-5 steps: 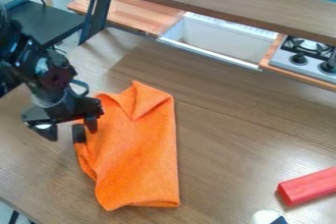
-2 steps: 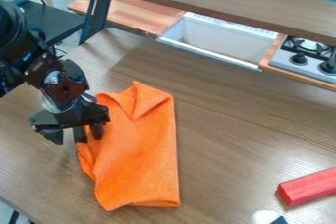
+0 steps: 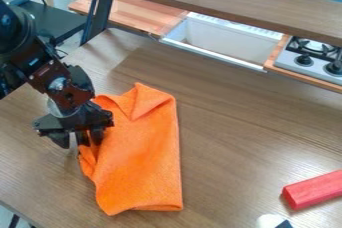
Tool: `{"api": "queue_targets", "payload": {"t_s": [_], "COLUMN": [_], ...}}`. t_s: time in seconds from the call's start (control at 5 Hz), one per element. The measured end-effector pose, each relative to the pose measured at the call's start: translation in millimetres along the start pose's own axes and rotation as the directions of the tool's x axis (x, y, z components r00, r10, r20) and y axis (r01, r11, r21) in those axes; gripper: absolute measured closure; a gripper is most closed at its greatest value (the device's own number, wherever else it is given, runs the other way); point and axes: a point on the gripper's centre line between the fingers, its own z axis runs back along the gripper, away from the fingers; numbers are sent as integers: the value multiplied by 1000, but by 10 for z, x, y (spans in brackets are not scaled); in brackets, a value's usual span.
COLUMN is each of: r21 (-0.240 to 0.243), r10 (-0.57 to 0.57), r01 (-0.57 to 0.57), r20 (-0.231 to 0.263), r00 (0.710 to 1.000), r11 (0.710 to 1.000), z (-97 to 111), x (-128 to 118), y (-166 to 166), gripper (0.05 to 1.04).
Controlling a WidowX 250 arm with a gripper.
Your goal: Unfold cloth from left to right
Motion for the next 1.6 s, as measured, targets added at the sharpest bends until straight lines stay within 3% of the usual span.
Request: {"api": "queue_targets", "payload": {"t_s": [0.2, 0.4, 0.6, 1.0, 1.6], "r21": [-18, -34, -36, -43, -111], "r10": [1, 12, 30, 74, 27], "r01": [-2, -12, -30, -78, -43], "r20": [-7, -7, -24, -88, -144], "r00": [1000, 1000, 999, 993, 989], "r11": [1000, 999, 999, 996, 993], "z": [2, 72, 140, 205, 426], "x": [-20, 6, 4, 107, 119], "y": [-21, -34, -45, -177, -836], "gripper": [682, 909, 1007, 1019, 1020]}}
